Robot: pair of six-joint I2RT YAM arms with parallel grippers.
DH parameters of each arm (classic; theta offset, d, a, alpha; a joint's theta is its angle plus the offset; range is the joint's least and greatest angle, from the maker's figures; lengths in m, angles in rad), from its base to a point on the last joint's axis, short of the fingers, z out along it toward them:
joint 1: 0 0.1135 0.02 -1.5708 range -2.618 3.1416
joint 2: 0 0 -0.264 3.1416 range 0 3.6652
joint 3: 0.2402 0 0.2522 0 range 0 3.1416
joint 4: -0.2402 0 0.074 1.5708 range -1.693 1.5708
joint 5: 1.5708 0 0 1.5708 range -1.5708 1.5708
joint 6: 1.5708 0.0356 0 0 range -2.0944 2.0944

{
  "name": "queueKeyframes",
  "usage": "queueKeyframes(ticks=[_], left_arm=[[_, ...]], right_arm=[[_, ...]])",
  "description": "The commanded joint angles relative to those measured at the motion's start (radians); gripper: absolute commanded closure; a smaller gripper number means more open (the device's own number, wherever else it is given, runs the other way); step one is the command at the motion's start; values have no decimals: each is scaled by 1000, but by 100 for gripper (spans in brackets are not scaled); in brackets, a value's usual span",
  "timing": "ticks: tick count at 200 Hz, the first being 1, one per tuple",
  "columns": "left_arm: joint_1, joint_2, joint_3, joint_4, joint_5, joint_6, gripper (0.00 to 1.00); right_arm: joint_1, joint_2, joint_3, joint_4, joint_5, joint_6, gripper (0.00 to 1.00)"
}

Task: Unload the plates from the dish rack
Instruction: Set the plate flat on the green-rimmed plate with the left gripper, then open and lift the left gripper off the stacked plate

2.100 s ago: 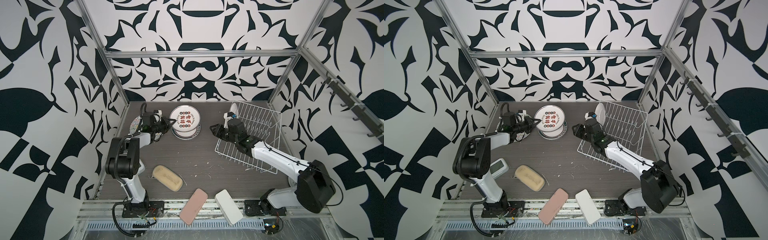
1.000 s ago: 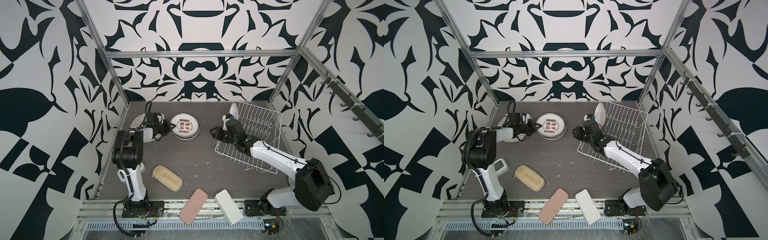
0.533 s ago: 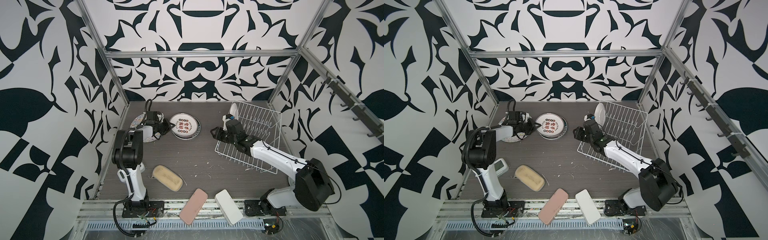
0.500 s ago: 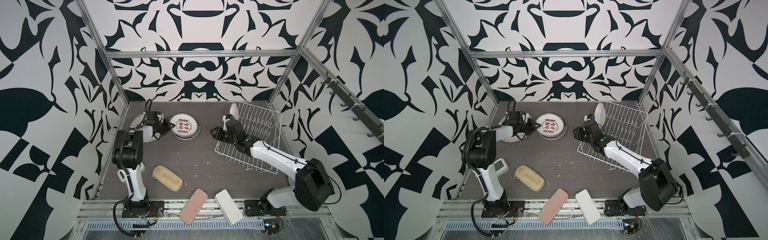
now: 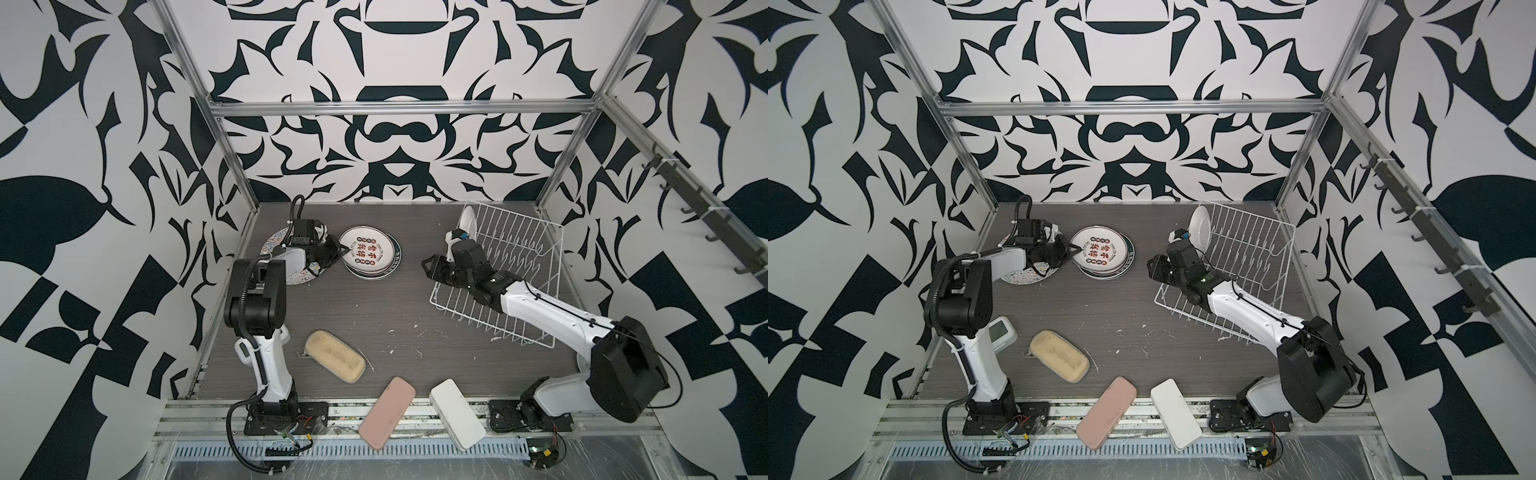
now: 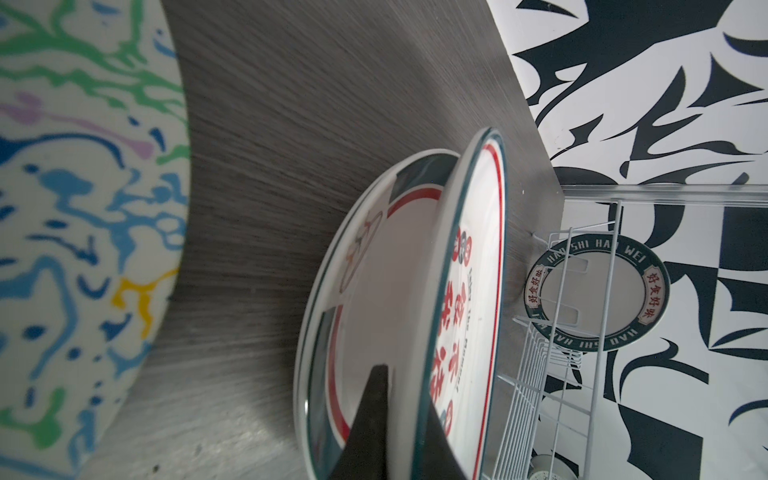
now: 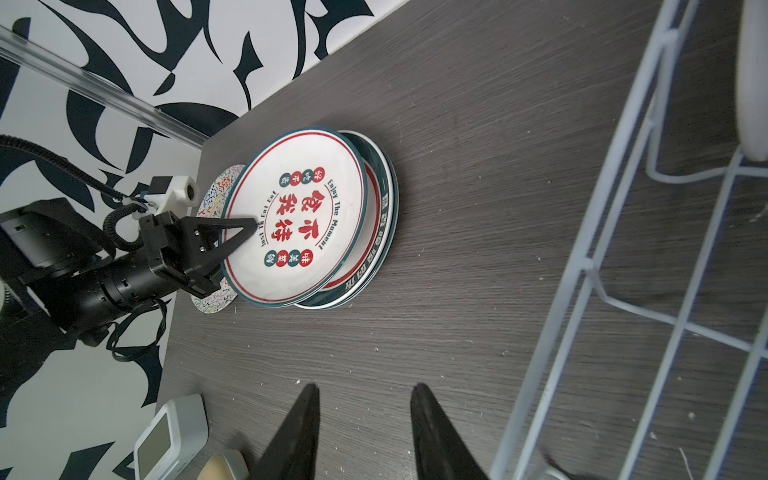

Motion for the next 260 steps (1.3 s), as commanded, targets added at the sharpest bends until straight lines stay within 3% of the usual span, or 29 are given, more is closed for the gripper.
queueKeyframes(ticks=[1,99,156,193,260], left_arm=[[-7,11,35,-13,14,19,95],[-13,24,50,-29,10,19,89],[-15,19,56,-49,-3,27,78],[-16,18,72,-81,-18,44,62],[-29,17,124,-187,-72,112,51]], right_arm=[[-2,-30,26,8,16,-20,60],[-2,-78,-1,-8,34,-27,60],[-2,-84,-5,-9,37,-28,59],[-2,-84,-5,-9,39,-29,59],[-4,-86,-9,-9,43,-31,59]])
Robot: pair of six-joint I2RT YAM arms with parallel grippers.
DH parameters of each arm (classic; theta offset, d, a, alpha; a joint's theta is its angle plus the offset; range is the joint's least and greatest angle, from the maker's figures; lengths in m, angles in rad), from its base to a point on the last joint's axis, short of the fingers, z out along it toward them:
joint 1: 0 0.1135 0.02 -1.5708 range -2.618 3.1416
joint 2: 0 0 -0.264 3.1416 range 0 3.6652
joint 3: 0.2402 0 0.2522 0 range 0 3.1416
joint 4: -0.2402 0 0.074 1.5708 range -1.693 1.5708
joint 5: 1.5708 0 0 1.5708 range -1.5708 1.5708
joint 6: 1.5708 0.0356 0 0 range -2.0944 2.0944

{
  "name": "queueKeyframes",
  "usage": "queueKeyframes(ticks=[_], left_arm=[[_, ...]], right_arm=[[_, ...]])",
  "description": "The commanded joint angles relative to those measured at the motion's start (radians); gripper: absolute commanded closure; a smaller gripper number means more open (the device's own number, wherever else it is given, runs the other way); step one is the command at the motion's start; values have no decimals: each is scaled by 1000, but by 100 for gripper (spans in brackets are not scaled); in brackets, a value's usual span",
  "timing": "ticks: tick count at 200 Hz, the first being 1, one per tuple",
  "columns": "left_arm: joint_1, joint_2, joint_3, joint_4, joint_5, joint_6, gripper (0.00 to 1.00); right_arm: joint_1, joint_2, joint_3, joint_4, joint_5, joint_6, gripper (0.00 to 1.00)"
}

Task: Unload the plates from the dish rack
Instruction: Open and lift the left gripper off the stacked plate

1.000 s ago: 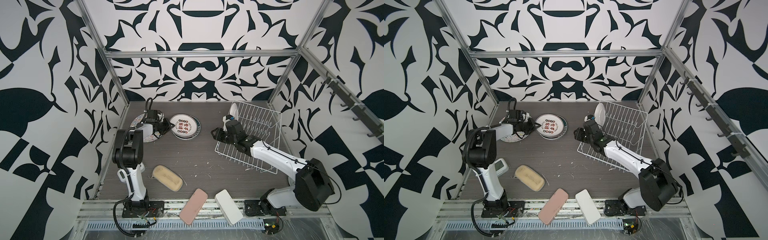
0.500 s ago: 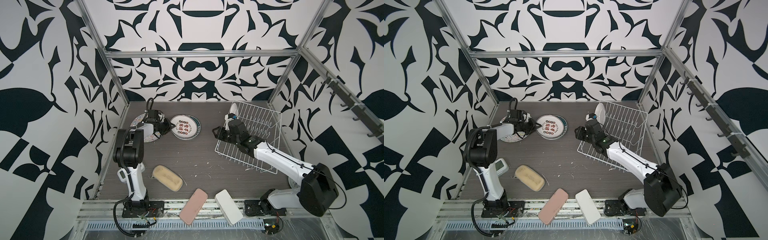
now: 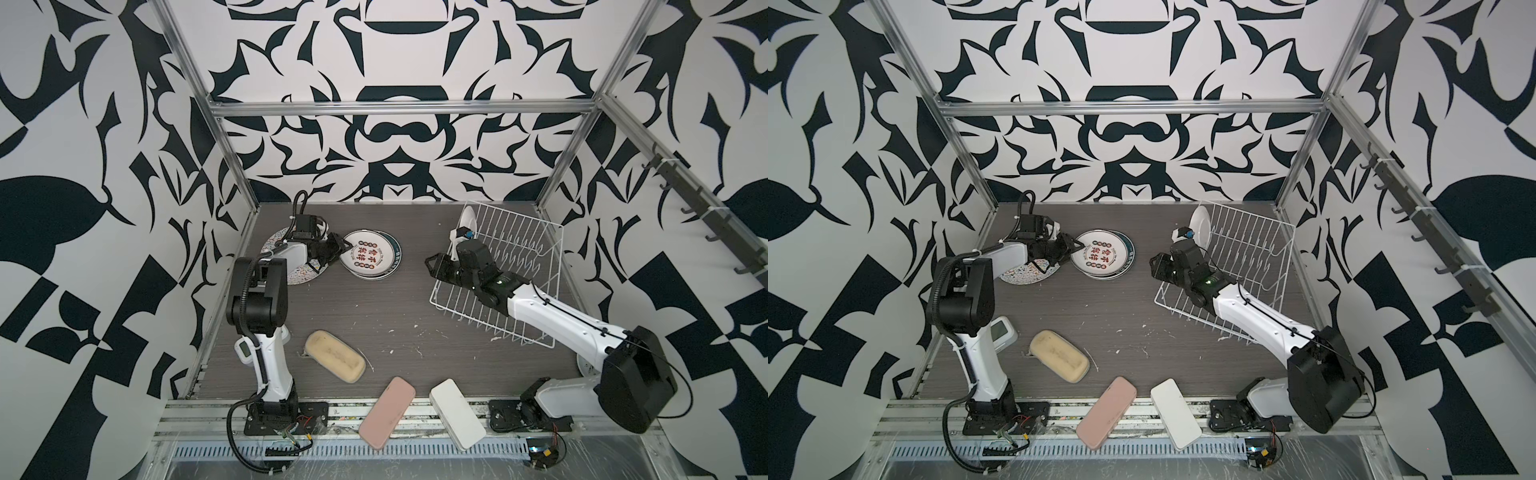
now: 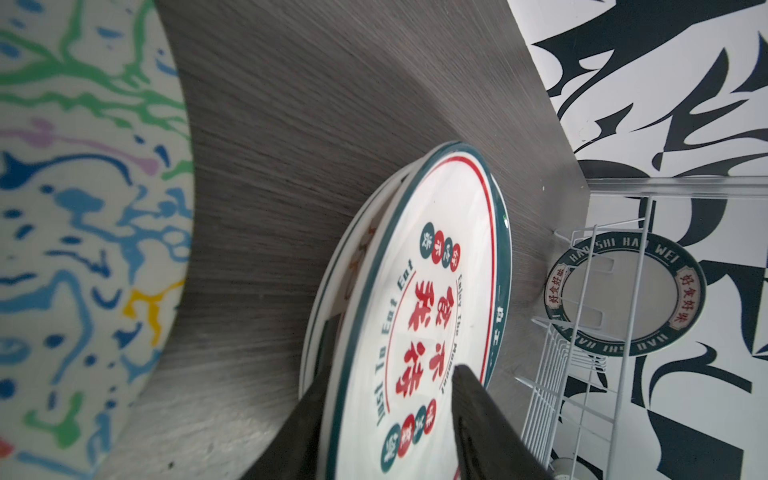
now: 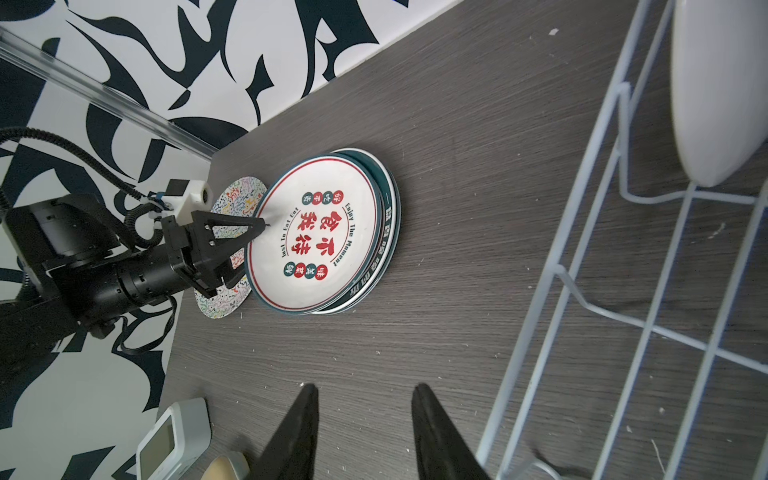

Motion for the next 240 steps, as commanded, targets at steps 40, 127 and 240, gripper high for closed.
queueKeyframes(ticks=[40,127,240], left_arm=[[-27,8,83,-139,-73,95,48],[-50,44,158,-236,-130,130,32],[-65,38,170,-257,-155,146,25]], right_arm=[[-7,-36,-6,7,25,-17,59],[-12,-61,-23,1,39,-22,59],[-19,-68,-34,0,39,-23,58]])
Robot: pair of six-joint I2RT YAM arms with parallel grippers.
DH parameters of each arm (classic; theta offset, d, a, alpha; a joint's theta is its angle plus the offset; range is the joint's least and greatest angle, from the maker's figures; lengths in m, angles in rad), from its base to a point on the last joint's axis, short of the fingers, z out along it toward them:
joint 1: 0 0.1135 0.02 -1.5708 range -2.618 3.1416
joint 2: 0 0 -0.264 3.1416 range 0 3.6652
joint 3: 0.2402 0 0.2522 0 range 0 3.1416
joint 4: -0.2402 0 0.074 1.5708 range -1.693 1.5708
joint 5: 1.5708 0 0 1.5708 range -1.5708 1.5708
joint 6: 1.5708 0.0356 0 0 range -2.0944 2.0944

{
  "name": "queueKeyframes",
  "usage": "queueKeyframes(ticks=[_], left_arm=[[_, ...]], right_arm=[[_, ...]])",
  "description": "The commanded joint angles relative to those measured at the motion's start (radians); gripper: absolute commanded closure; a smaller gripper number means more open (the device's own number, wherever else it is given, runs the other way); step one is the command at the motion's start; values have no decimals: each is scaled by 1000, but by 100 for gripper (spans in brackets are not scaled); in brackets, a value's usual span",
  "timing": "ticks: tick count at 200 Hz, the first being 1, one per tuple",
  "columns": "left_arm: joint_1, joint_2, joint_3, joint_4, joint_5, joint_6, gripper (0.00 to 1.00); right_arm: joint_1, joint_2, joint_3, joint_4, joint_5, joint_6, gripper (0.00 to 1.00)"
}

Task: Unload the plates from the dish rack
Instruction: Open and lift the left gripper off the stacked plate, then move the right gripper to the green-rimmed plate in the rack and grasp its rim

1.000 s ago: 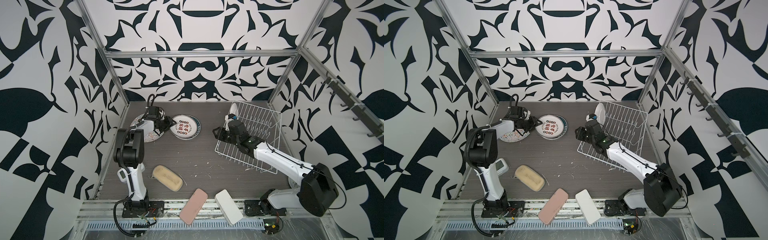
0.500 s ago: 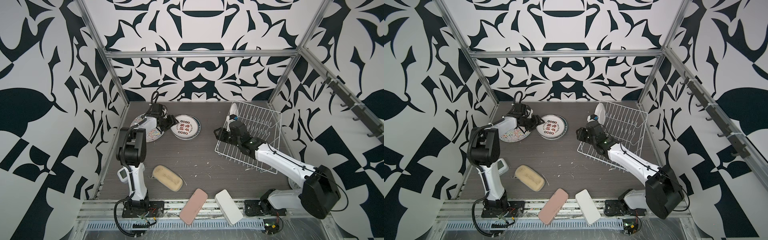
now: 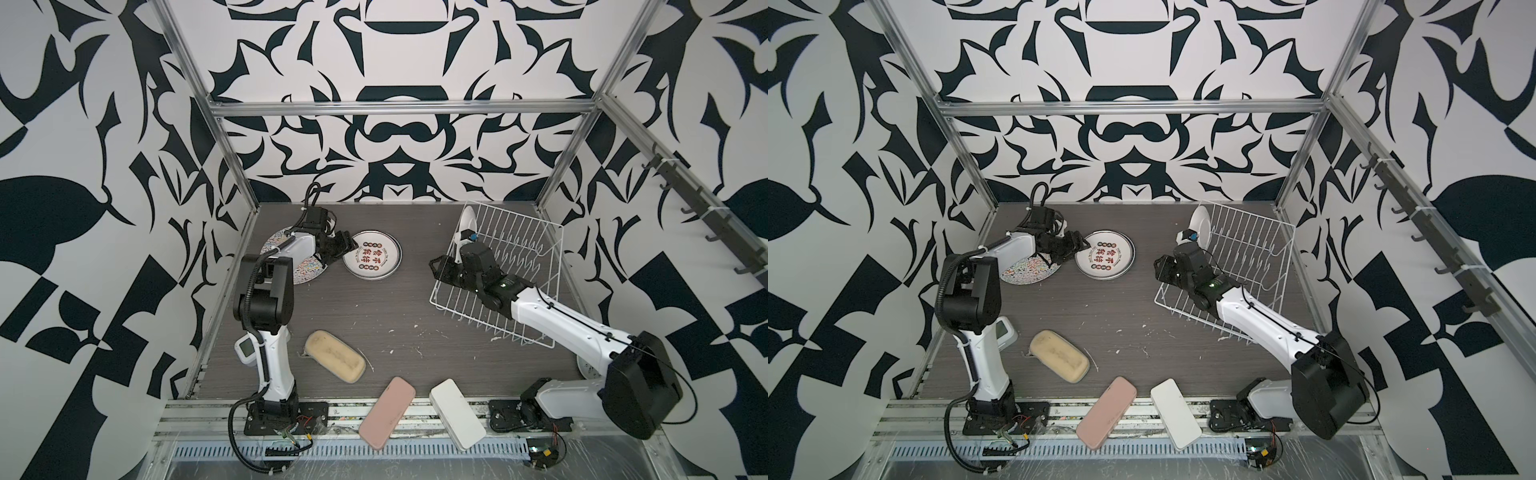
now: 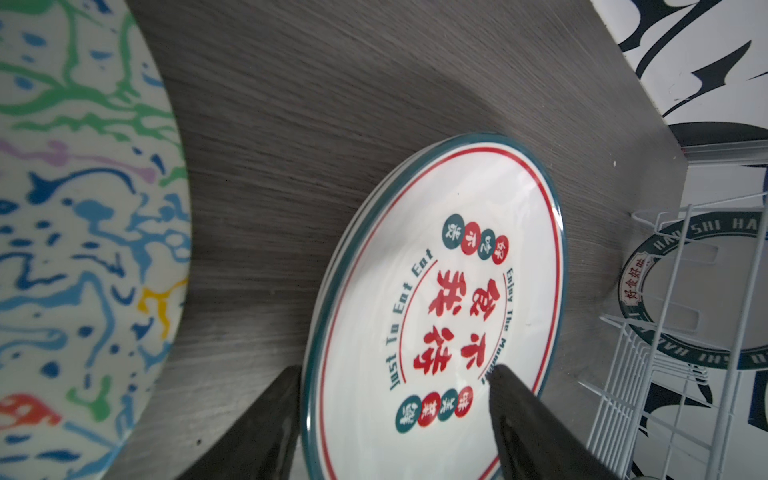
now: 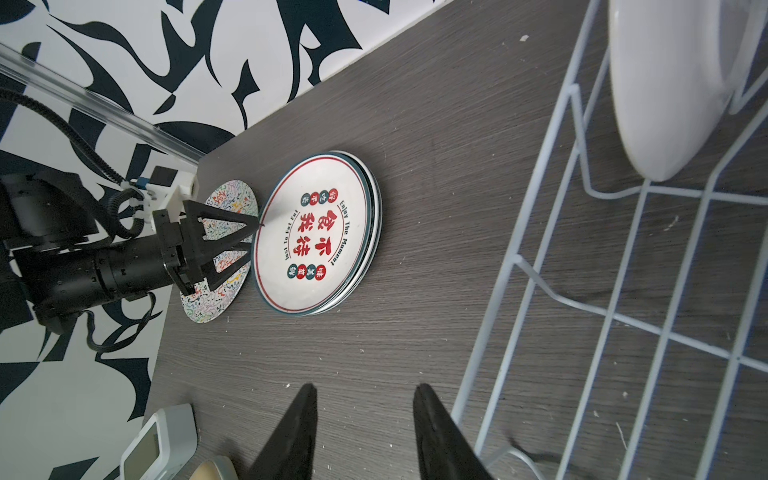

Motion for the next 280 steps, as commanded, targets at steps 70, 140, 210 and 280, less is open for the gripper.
queueKeyframes(ticks=[70,140,210,280], left_arm=[[-3,-13,24,-43,-26,12,24],[-3,-82,-13,-56,-60,31,22],[-4,-146,-62,-68,-38,60,21],[-20,-198,-113,-75,-33,65,20]], right_arm=[[-10,-42,0,7,17,-32,58],[-10,-30,109,-75,112,-151,53],[-9,36,232,-168,371,-296,40],[-3,216,407,-214,644,-411,32]])
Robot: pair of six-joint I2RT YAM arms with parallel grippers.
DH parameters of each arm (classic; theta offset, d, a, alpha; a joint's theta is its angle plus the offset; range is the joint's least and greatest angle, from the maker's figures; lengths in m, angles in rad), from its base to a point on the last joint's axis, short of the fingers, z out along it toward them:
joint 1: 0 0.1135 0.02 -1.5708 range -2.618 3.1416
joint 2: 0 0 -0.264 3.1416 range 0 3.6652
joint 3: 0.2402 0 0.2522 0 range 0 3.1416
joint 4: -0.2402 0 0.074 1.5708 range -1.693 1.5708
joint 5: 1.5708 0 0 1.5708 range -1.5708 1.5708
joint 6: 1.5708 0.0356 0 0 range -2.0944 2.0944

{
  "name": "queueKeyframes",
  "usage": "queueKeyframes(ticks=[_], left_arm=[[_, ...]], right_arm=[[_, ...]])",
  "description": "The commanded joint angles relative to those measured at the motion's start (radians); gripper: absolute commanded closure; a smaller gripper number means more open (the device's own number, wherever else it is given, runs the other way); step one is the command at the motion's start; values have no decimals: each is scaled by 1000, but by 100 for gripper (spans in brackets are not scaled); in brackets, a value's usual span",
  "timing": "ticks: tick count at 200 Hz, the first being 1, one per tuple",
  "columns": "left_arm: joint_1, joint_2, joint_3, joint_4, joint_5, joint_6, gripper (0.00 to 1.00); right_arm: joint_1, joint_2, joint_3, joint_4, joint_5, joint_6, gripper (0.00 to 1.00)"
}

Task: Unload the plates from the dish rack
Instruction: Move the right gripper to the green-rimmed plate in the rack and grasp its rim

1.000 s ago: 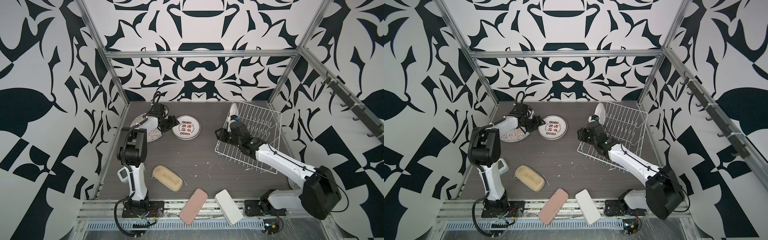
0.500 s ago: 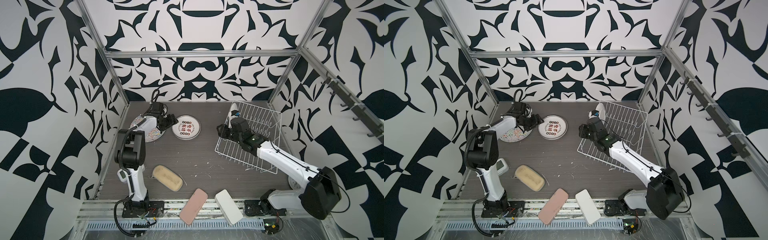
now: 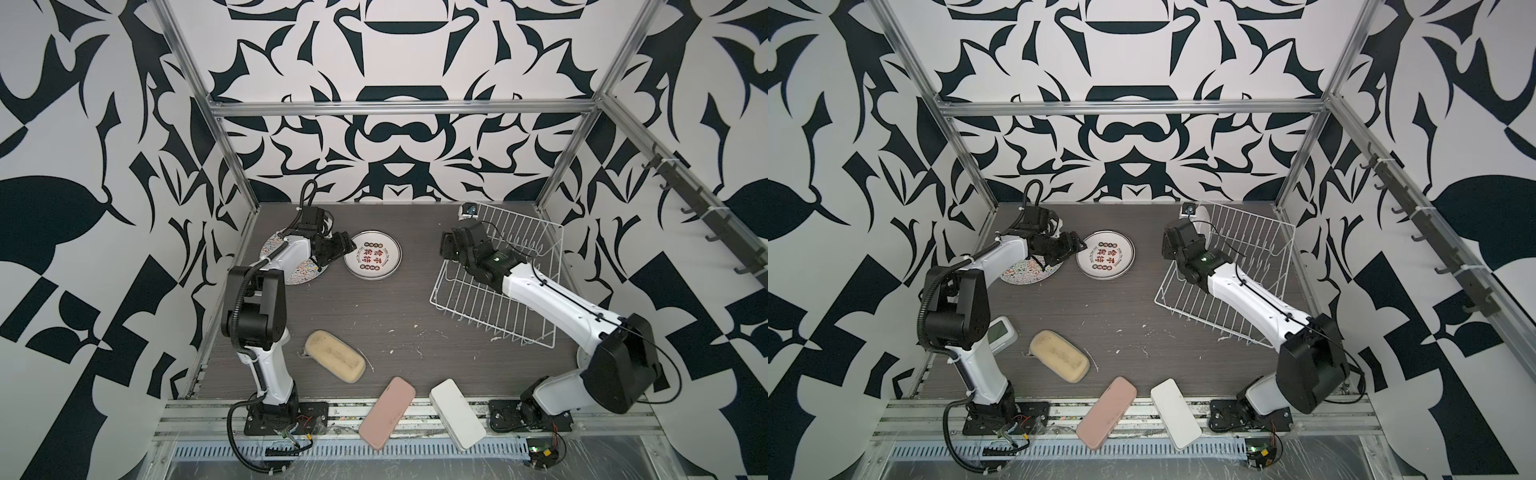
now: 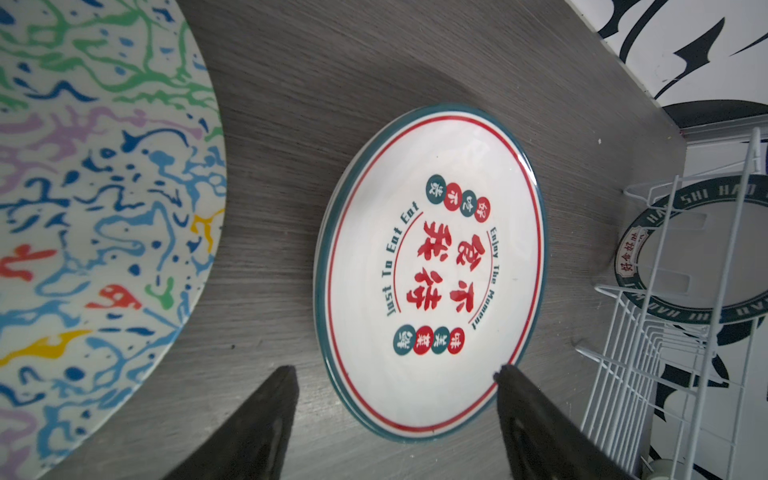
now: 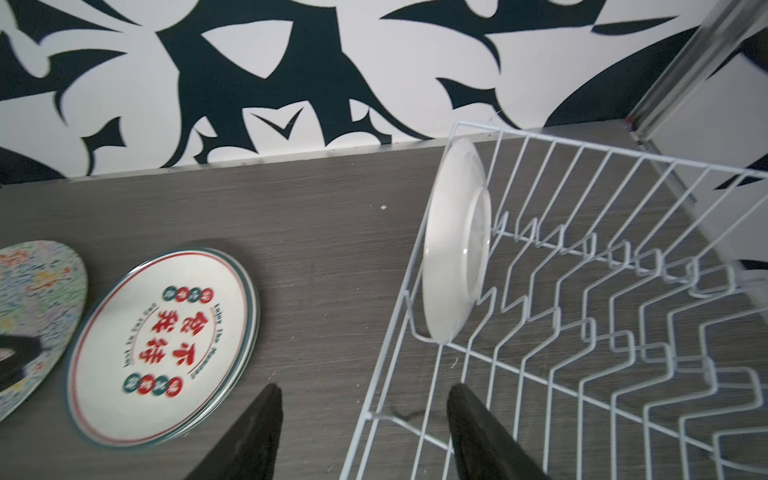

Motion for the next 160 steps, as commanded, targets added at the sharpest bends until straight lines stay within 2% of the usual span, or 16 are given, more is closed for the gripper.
queueKeyframes(ticks=[1,82,119,160], left_arm=[[-13,-43,-24,-25,4,19,20],[-19,-81,-78,-31,10,29,20],[-18,-96,-97,-29,23,26,19],[-18,-110,-122,-24,34,22,19]], right_arm=[[4,48,93,-21,172,-56,32],[19,413,501,-306,411,-59,33],[30,594,723,-474,580,-63,33],[31,663,775,-461,638,-97,33]])
